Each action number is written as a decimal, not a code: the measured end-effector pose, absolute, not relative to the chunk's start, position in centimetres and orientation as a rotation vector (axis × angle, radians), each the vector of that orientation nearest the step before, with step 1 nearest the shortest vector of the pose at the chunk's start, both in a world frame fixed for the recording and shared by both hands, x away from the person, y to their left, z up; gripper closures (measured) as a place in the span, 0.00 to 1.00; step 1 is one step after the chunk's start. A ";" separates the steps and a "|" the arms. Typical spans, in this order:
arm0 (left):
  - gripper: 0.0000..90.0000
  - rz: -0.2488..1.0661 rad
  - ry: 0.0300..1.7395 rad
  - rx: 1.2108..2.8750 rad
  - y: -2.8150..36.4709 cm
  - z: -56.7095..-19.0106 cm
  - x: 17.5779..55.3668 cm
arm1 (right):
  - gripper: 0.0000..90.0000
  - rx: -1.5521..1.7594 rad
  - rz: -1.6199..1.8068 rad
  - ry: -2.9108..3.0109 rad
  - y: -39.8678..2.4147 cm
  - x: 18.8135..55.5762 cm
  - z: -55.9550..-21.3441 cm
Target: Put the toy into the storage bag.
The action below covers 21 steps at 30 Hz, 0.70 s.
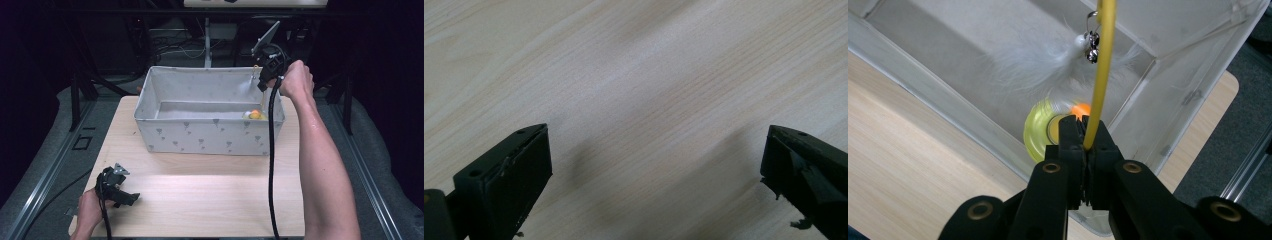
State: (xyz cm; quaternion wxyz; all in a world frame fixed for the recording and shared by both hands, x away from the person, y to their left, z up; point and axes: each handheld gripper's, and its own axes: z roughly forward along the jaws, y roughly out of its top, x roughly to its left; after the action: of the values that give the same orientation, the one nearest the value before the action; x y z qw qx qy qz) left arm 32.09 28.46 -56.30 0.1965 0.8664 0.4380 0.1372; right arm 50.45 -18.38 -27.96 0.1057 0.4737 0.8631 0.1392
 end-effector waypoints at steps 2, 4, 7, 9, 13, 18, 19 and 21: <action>0.00 0.386 1.229 2.425 28.5 -56.3 32.0 | 0.98 1.406 0.408 2.546 -18.6 50.4 -28.5; 0.00 0.396 1.231 2.415 28.5 -56.2 32.0 | 0.98 1.412 0.401 2.551 -18.9 50.4 -29.0; 0.00 0.389 1.229 2.405 28.4 -56.2 32.0 | 0.98 1.422 0.395 2.549 -19.2 50.4 -29.7; 0.00 0.389 1.227 2.403 28.3 -56.2 31.9 | 0.98 1.439 0.382 2.549 -19.4 50.3 -30.3; 0.00 0.392 1.222 2.411 28.3 -56.1 31.9 | 0.98 1.455 0.337 2.553 -19.7 50.3 -31.7; 0.00 0.386 1.216 2.417 28.2 -56.2 31.9 | 0.98 1.458 0.275 2.552 -19.9 50.3 -33.2; 0.00 0.389 1.213 2.418 28.2 -56.2 31.9 | 0.98 1.472 0.266 2.551 -20.1 50.3 -33.6; 0.00 0.385 1.211 2.416 28.2 -56.2 31.9 | 0.98 1.478 0.256 2.559 -20.2 50.3 -34.0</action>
State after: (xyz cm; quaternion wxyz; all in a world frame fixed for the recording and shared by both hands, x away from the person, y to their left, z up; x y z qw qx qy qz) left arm 31.94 28.15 -56.23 0.2045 0.8664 0.4341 0.1381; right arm 50.34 -20.24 -33.99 0.0873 0.4964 0.8594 0.0860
